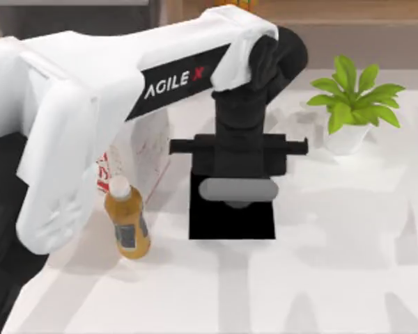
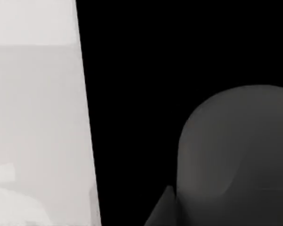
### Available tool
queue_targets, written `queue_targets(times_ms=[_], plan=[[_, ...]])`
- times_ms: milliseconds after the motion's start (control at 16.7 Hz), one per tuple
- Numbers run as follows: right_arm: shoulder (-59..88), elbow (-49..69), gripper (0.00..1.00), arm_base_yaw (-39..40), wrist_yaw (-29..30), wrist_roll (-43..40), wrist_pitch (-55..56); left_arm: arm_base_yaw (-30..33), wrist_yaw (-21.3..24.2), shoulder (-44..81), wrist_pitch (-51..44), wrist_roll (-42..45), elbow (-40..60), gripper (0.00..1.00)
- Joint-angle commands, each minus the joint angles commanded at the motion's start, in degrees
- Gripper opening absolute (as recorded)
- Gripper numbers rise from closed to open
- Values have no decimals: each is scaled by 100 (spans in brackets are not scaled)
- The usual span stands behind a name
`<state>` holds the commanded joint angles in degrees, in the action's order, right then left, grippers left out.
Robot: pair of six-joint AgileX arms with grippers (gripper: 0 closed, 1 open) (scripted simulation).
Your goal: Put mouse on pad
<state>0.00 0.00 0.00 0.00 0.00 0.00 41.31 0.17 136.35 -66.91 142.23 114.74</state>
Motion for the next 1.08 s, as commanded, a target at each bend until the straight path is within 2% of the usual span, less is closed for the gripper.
queue_targets(times_ms=[360, 1080], plan=[[0, 0, 100, 0, 0, 0, 0, -23, 6, 83, -13, -36, -71, 0], [0, 0, 100, 0, 0, 0, 0, -23, 6, 83, -13, -36, -71, 90]])
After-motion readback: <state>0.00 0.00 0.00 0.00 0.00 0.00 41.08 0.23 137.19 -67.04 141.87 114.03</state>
